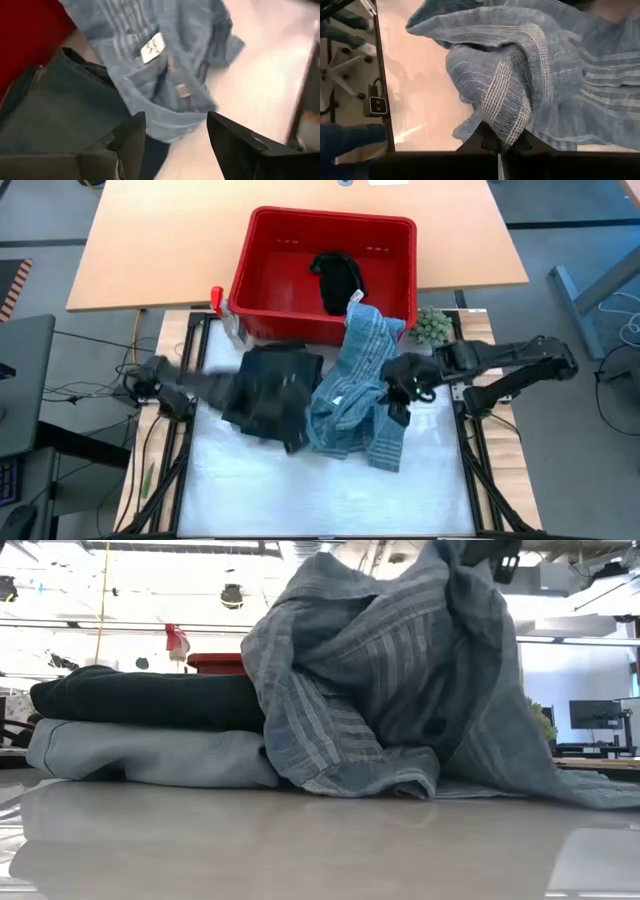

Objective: Fold laundry
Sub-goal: Fold the blue shirt from the red laundry bin

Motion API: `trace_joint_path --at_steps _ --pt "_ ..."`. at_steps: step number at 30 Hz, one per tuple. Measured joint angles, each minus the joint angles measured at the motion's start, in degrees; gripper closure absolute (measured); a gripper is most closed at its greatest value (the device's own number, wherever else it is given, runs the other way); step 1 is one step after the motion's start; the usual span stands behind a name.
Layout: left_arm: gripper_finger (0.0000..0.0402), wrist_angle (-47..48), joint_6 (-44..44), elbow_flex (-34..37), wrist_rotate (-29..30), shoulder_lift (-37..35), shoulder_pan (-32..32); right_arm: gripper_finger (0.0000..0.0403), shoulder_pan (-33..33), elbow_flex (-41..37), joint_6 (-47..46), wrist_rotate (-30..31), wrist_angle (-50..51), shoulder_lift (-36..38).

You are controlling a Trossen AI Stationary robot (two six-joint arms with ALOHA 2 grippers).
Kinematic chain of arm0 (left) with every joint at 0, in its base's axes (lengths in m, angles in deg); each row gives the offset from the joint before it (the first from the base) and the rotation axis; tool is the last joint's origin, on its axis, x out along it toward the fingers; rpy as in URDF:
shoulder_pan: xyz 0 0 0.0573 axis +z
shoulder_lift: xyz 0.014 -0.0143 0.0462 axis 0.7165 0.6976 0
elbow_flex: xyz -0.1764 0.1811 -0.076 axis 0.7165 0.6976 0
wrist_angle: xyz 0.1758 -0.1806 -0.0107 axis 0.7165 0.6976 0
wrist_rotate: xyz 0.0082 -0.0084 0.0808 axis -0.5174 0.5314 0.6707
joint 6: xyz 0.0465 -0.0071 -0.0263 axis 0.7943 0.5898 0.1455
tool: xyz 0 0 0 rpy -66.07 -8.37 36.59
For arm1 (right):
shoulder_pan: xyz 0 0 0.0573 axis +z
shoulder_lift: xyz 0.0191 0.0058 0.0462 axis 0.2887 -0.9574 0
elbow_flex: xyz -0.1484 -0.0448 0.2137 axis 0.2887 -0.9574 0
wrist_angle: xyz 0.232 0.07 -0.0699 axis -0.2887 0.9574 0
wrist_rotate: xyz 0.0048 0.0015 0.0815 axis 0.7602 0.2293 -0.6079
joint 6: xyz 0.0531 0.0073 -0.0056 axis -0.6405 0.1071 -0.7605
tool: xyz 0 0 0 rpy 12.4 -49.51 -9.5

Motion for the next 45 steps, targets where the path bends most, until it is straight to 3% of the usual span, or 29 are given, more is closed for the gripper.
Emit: trace_joint_path --at_steps 4,7,9,11,14,18,24,33,40,45 --pt "0.0200 -7.80 -18.22 12.22 15.40 0.13 -9.42 0.0382 -5.00 0.00 3.71 -3.37 0.24 0.02" --pt "0.0200 -19.52 -31.66 24.15 24.85 0.33 -13.76 0.0382 -7.29 0.00 5.36 -4.88 0.22 0.02" --pt "0.0201 -31.73 -33.74 30.82 29.78 1.28 -15.33 0.0382 -8.39 0.00 6.64 -6.05 0.22 0.02" --pt "0.0206 -42.18 -30.12 35.36 34.06 3.58 -16.31 0.0382 -9.76 0.00 8.30 -9.25 0.20 0.02" --pt "0.0222 -48.69 -25.66 36.87 38.58 9.13 -16.61 0.0382 -11.52 0.00 8.52 -12.83 0.13 0.02" --pt "0.0246 -45.33 -24.08 33.16 38.44 15.55 -16.20 0.0382 -11.95 0.00 8.69 -14.21 0.30 0.02" --pt "0.0270 -29.71 -31.31 23.34 35.54 22.91 -15.42 0.0382 -11.67 0.02 9.55 -15.74 2.25 0.02" --pt "0.0295 -12.64 -30.53 12.88 37.82 23.58 -17.57 0.0381 -11.74 0.02 10.42 -15.68 2.82 0.02" --pt "0.0298 -9.30 -37.34 15.29 34.76 23.58 -17.07 0.0380 -11.76 0.02 11.55 -15.65 2.82 0.02" --pt "0.0298 -9.52 -41.25 17.53 28.62 23.54 -15.01 0.0380 -11.75 0.02 11.67 -15.60 2.29 0.02"
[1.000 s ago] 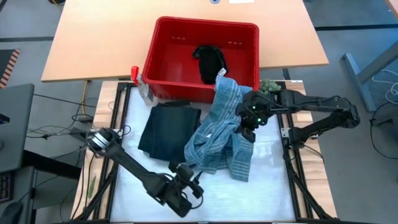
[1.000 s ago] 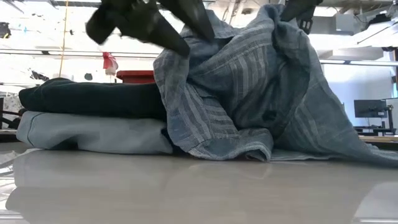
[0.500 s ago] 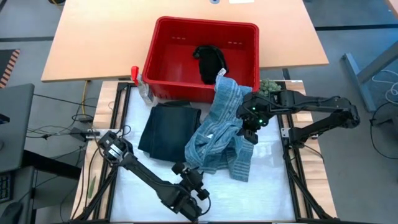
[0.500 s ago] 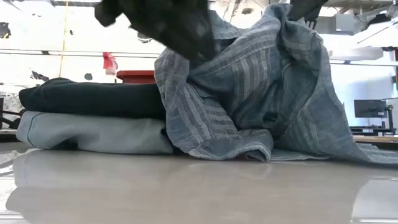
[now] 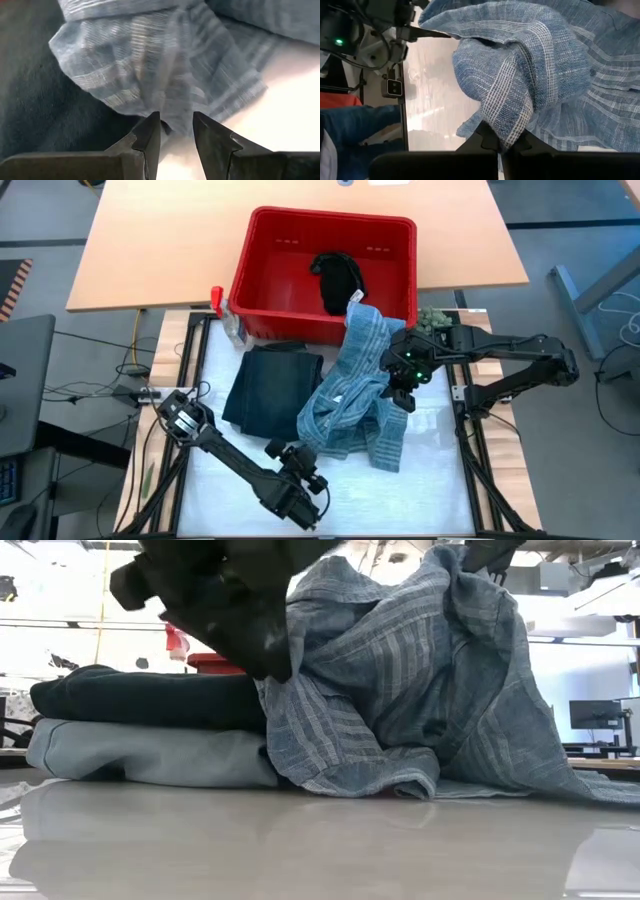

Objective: Fold laundry
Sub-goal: Fold the blue shirt from the red laundry bin

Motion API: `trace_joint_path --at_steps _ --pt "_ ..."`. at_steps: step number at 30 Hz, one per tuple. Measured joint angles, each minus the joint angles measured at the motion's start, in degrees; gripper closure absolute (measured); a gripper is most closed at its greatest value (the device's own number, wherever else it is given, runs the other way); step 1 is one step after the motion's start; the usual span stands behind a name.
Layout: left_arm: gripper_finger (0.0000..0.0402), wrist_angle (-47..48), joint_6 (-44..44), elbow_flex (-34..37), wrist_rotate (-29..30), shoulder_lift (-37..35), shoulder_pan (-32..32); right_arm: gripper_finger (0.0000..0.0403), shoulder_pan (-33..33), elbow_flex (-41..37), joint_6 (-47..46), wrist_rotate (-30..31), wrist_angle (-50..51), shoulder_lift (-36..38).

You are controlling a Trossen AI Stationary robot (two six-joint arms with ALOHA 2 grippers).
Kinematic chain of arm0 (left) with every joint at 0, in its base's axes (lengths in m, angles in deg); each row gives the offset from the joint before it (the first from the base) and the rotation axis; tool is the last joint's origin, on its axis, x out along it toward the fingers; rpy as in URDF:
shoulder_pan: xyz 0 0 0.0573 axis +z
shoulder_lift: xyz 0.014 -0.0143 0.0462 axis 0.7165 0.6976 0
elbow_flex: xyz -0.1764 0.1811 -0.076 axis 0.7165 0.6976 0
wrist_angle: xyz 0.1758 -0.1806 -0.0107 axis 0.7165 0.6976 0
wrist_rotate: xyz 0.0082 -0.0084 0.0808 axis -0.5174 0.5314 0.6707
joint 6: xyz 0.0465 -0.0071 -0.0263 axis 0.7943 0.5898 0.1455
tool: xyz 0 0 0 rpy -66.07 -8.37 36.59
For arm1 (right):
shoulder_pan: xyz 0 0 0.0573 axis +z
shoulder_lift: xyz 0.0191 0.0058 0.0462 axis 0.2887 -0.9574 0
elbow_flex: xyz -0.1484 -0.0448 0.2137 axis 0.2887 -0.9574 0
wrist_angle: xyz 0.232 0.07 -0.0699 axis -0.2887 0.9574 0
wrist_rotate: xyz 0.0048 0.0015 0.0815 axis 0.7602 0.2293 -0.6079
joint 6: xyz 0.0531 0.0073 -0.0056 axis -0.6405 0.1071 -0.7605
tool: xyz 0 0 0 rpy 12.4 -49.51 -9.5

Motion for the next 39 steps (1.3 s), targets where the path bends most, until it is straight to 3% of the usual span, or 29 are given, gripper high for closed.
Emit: trace_joint_path --at_steps 5,10,16,19,24,28,34,39 --pt "0.0285 -2.14 -5.06 2.27 -0.36 0.32 2.60 0.0380 0.01 0.00 0.00 0.02 -0.08 0.00" --pt "0.0237 -10.53 -5.27 6.41 -1.20 0.46 5.95 0.0380 0.01 0.00 -0.05 -0.38 -0.36 0.00" --pt "0.0200 -8.94 -7.86 7.75 -7.12 0.48 10.40 0.0380 0.00 0.00 -0.19 -1.05 -0.28 0.00" --pt "0.0237 -7.23 -6.37 6.81 -6.69 0.31 11.25 0.0380 0.01 0.00 -0.20 -2.45 -0.15 0.00" --pt "0.0379 -2.08 2.03 -0.33 -0.47 0.08 10.53 0.0380 0.01 0.15 -0.17 -2.69 0.34 0.84" --pt "0.0398 4.66 10.77 -10.06 0.97 0.05 9.64 0.0380 0.01 2.86 -0.17 -2.89 2.27 2.50" --pt "0.0401 21.42 22.72 -31.97 7.17 -0.16 7.79 0.0380 0.80 12.66 -2.06 -4.18 6.33 6.67" --pt "0.0401 12.44 29.25 -22.79 12.16 -16.83 7.13 0.0380 2.34 23.09 -5.02 -4.08 6.76 9.24"
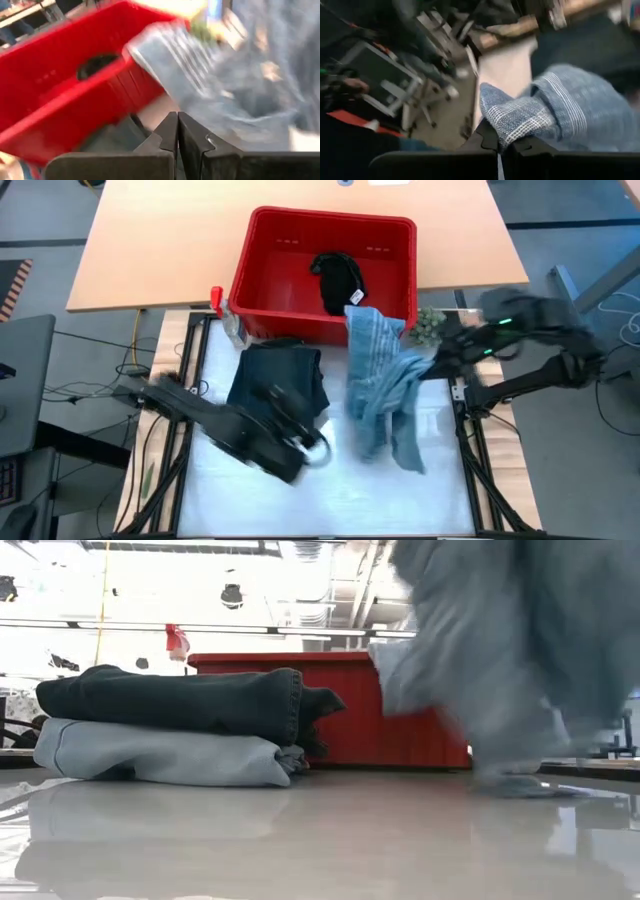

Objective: Fold laundry
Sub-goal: Fold the blue shirt from the red laundry bin

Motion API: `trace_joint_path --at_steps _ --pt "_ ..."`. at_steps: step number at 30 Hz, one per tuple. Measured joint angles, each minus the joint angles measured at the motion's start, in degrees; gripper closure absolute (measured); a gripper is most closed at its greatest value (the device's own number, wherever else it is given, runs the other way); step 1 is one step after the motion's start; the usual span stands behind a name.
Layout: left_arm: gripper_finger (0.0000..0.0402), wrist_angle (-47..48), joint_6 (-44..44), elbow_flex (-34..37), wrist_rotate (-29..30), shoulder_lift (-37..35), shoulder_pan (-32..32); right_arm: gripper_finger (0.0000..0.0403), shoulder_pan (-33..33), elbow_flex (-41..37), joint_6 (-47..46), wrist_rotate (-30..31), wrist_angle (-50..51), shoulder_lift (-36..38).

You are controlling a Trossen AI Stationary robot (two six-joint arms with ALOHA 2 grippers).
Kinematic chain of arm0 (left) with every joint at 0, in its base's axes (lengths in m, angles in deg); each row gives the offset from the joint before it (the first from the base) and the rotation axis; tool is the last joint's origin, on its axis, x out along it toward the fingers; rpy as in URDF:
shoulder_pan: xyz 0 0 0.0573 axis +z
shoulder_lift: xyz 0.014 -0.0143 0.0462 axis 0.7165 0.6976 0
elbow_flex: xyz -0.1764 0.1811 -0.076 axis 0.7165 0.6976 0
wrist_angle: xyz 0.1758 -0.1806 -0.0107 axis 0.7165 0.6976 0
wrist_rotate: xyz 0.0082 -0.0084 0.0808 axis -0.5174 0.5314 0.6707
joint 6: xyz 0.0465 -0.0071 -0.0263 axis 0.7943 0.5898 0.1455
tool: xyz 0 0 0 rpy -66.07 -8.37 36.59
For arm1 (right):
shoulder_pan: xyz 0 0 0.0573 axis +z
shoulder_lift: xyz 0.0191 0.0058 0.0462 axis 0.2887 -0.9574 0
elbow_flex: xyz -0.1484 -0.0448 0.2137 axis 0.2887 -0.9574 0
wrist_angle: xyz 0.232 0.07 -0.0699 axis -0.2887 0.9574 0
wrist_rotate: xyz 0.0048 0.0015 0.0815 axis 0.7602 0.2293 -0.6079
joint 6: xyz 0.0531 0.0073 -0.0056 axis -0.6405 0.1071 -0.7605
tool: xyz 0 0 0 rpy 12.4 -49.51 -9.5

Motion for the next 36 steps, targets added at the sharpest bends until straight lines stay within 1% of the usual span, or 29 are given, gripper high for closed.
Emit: trace_joint_path --at_steps 2,4,8,10,13,16,19,21,24,27,29,31,33,36 --pt "0.0401 -2.86 2.22 2.28 1.06 -5.40 0.29 0.0380 0.39 3.71 -0.92 0.17 -0.08 0.34" --pt "0.0401 -5.27 3.97 4.52 0.97 -9.19 0.75 0.0380 0.53 6.47 -1.78 1.60 0.13 0.31" --pt "0.0400 -6.52 7.16 8.29 -1.13 -13.55 1.12 0.0380 0.86 8.99 -2.77 5.11 0.55 0.10" --pt "0.0392 -6.55 8.28 9.06 -1.25 -15.60 1.12 0.0380 0.66 9.50 -3.27 6.75 -0.73 -0.71" --pt "0.0363 -6.90 8.44 10.17 -4.25 -19.64 2.15 0.0380 -0.62 9.72 -6.76 9.20 -7.79 -2.29" --pt "0.0319 -9.76 8.60 13.89 -6.18 -23.95 3.12 0.0380 -1.18 9.76 -10.32 8.55 -17.73 -5.33" --pt "0.0270 -17.94 10.46 22.37 -10.81 -28.23 3.60 0.0380 -1.32 9.76 -13.86 6.48 -26.52 -9.04" --pt "0.0239 -27.17 12.43 30.53 -14.69 -31.36 3.63 0.0380 -2.16 10.09 -15.52 4.63 -30.28 -11.60" --pt "0.0200 -45.10 14.40 45.03 -19.01 -36.74 3.66 0.0380 -4.42 13.42 -15.41 2.43 -30.49 -15.86" --pt "0.0172 -65.18 15.26 59.50 -21.87 -41.89 3.66 0.0380 -7.45 17.53 -14.96 1.78 -30.68 -19.91" --pt "0.0160 -76.02 16.28 68.21 -21.48 -44.17 3.63 0.0380 -9.49 20.79 -14.96 0.88 -30.77 -22.83" --pt "0.0154 -82.62 16.99 75.10 -20.00 -45.44 3.63 0.0380 -11.81 24.22 -15.64 -1.63 -30.61 -26.02" --pt "0.0153 -86.12 17.86 79.61 -17.36 -46.17 3.66 0.0380 -13.73 27.13 -16.88 -4.19 -30.35 -28.90" --pt "0.0152 -86.87 19.67 82.59 -10.84 -46.49 3.82 0.0380 -15.17 30.60 -18.56 -7.12 -30.23 -32.58"
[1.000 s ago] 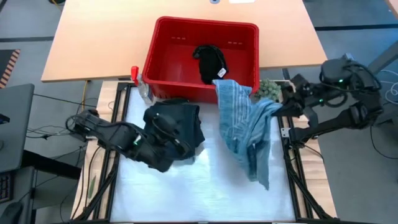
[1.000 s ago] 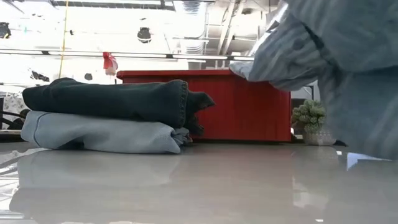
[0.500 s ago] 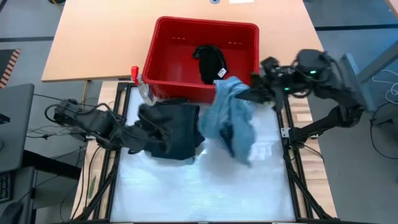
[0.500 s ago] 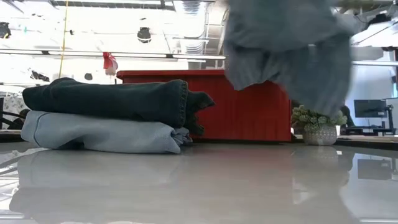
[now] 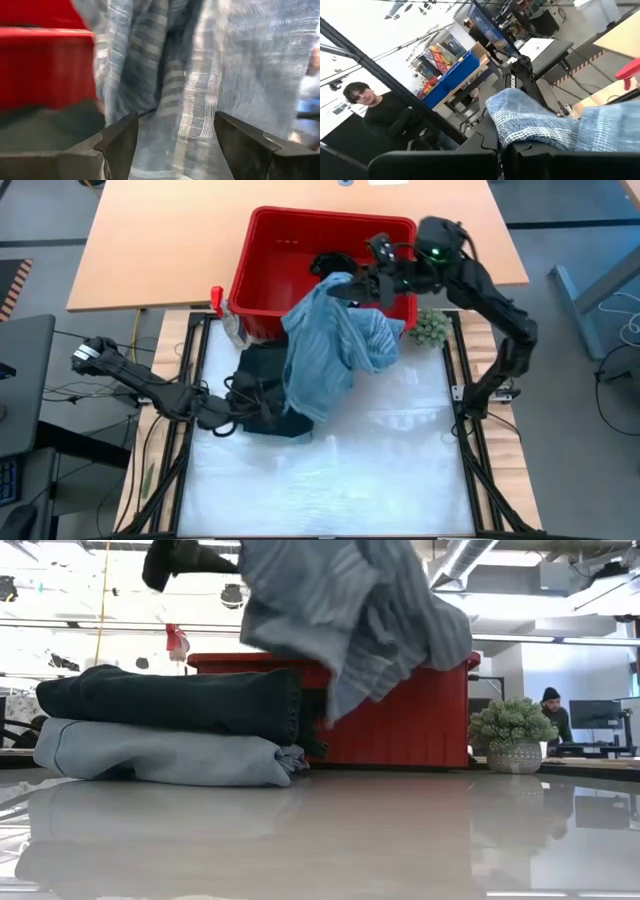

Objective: Fold laundry
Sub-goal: Fold the blue shirt from the red laundry bin

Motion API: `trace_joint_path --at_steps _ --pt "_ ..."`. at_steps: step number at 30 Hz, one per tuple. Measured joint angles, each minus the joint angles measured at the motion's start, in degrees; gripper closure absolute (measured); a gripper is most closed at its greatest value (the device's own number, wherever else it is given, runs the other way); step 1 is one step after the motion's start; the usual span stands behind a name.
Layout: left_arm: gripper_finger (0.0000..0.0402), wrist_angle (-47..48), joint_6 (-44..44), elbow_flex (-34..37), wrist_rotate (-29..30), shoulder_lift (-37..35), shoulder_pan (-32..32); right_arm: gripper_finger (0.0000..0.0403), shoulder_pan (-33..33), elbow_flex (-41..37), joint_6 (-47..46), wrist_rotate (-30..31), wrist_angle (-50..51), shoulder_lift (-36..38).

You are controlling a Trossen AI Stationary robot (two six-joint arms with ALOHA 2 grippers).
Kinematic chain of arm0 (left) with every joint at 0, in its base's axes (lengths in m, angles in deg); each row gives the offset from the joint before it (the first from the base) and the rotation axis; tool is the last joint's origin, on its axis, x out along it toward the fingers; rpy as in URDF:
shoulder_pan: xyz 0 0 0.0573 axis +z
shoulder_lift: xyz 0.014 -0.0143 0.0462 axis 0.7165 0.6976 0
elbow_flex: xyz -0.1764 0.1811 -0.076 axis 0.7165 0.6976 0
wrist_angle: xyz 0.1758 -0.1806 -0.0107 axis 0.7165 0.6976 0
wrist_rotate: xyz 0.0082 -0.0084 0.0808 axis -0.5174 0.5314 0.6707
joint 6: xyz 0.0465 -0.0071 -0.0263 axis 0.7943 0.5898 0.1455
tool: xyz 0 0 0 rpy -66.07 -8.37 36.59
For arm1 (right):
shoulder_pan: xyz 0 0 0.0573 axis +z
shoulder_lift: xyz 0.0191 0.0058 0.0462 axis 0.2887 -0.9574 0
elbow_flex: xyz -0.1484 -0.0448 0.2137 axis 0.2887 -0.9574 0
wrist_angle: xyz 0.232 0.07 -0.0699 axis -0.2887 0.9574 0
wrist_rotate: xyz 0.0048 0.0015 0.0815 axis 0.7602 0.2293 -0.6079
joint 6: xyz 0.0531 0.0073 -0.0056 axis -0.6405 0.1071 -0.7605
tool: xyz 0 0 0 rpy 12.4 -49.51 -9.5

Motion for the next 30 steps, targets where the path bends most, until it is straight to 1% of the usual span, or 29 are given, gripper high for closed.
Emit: trace_joint_path --at_steps 4,6,8,12,15,18,19,22,25,30 --pt "0.0152 1.23 3.06 0.75 6.41 0.04 2.64 0.0380 0.42 2.01 -1.14 -3.82 -0.07 -2.69" --pt "0.0152 1.59 5.44 0.75 6.78 0.04 4.89 0.0380 1.04 2.04 -1.18 -6.84 0.00 -3.38" --pt "0.0152 1.57 8.13 0.75 3.80 0.04 7.62 0.0380 1.53 2.05 -1.29 -9.89 1.06 -3.52" --pt "0.0152 1.54 9.85 0.75 -2.91 -0.03 11.58 0.0380 2.00 2.05 -0.60 -15.19 5.63 -3.08" --pt "0.0152 1.66 13.23 0.75 -8.90 -1.10 12.62 0.0380 1.89 2.05 1.78 -15.51 10.64 -1.81" --pt "0.0152 1.72 13.05 0.72 -17.65 -0.65 14.23 0.0380 1.89 2.05 3.34 -14.46 13.40 -0.41" --pt "0.0152 1.55 12.51 0.72 -19.49 0.23 14.61 0.0380 1.89 2.05 3.45 -13.89 13.67 -0.08" --pt "0.0152 -0.21 11.15 0.75 -21.57 2.70 15.13 0.0380 1.87 2.07 3.43 -13.83 13.94 0.35" --pt "0.0152 -5.02 11.44 0.62 -22.31 5.11 15.12 0.0380 1.87 2.07 3.64 -13.81 15.26 0.46" --pt "0.0152 -4.26 10.44 0.70 -17.13 8.58 15.11 0.0380 1.89 2.07 3.89 -13.82 16.72 0.52"
